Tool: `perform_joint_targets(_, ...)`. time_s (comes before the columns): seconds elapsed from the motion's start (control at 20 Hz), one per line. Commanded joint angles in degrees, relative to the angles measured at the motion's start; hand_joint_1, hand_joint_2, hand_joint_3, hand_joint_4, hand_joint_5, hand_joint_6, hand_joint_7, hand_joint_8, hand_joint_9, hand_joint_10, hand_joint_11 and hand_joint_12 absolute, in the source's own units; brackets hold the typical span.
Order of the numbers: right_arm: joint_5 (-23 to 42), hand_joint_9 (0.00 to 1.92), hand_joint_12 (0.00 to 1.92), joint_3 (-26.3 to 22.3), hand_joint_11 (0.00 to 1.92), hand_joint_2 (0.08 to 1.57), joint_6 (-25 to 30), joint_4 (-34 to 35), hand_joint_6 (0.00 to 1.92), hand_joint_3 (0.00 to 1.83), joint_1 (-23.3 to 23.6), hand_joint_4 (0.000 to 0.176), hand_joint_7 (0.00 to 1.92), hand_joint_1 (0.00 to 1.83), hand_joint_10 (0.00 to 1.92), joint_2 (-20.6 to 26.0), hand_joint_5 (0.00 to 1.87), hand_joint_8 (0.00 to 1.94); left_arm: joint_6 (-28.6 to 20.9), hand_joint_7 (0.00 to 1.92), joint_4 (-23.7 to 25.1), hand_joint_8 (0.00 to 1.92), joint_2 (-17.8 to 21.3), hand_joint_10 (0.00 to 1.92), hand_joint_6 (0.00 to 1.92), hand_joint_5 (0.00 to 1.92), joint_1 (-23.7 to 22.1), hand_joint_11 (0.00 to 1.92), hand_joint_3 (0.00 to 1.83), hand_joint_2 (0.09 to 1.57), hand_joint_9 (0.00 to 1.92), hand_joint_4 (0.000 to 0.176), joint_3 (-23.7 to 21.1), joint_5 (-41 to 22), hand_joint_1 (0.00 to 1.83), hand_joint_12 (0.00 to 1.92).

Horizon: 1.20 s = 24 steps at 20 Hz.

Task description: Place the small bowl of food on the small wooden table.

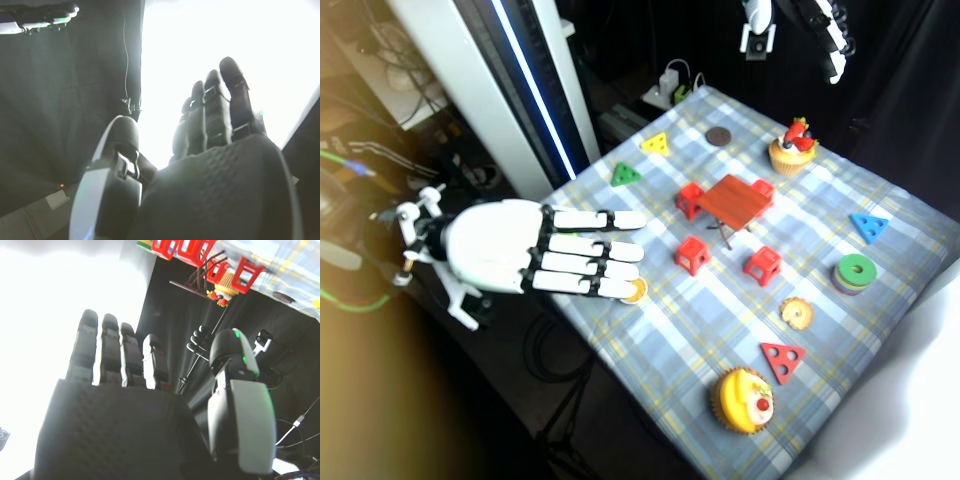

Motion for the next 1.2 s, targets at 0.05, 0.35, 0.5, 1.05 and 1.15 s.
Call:
perform_joint_targets(0.05,5.79,0.40,0.82,1.64,0.02,1.10,1.91,1.21,0.00,0.00,1.72,0.016,0.45,0.72,0.01,-1.15,0.43,0.01,-0.38,0.46,-0.18,0.00,-0.67,0.01,0.00,0.47,-0.81,0.00,0.00,1.22,0.28,0.111,0.53,-6.34,0.33,0.22)
perform_joint_targets(0.35,-2.00,0.42,0.64,5.33,0.15,1.01,2.66,-1.36,0.00,0.00,7.01,0.000,0.43,0.80,0.00,-4.18,0.40,0.00,-0.37,0.43,-0.46,0.00,-1.34,0.00,0.00,0.48,-0.93,0.00,0.00,1.23,0.30,0.104,0.91,-5.56,0.30,0.39)
perform_joint_targets(0.5,-7.01,0.45,0.65,8.39,0.18,0.98,5.19,-3.70,0.01,0.00,9.37,0.000,0.46,0.80,0.01,-6.37,0.43,0.01,-0.37,0.41,-0.65,0.00,-1.56,0.00,0.00,0.46,-0.95,0.00,0.00,1.24,0.28,0.116,1.11,-5.11,0.32,0.37)
perform_joint_targets(1.05,-22.29,0.75,1.17,13.57,0.32,0.99,6.12,-12.48,0.01,0.00,16.65,0.036,0.68,0.95,0.04,-10.14,0.47,0.01,-0.55,0.42,-0.93,0.00,-1.83,0.00,0.00,0.50,-0.95,0.00,0.00,1.26,0.29,0.098,1.12,-4.28,0.33,0.39)
perform_joint_targets(1.15,-23.56,0.78,1.25,13.79,0.30,0.99,6.12,-13.11,0.00,0.00,16.83,0.001,0.73,0.93,0.03,-10.27,0.49,0.01,-0.77,0.40,-0.85,0.00,-1.80,0.00,0.00,0.50,-0.95,0.00,0.00,1.27,0.26,0.088,1.12,-4.24,0.32,0.37)
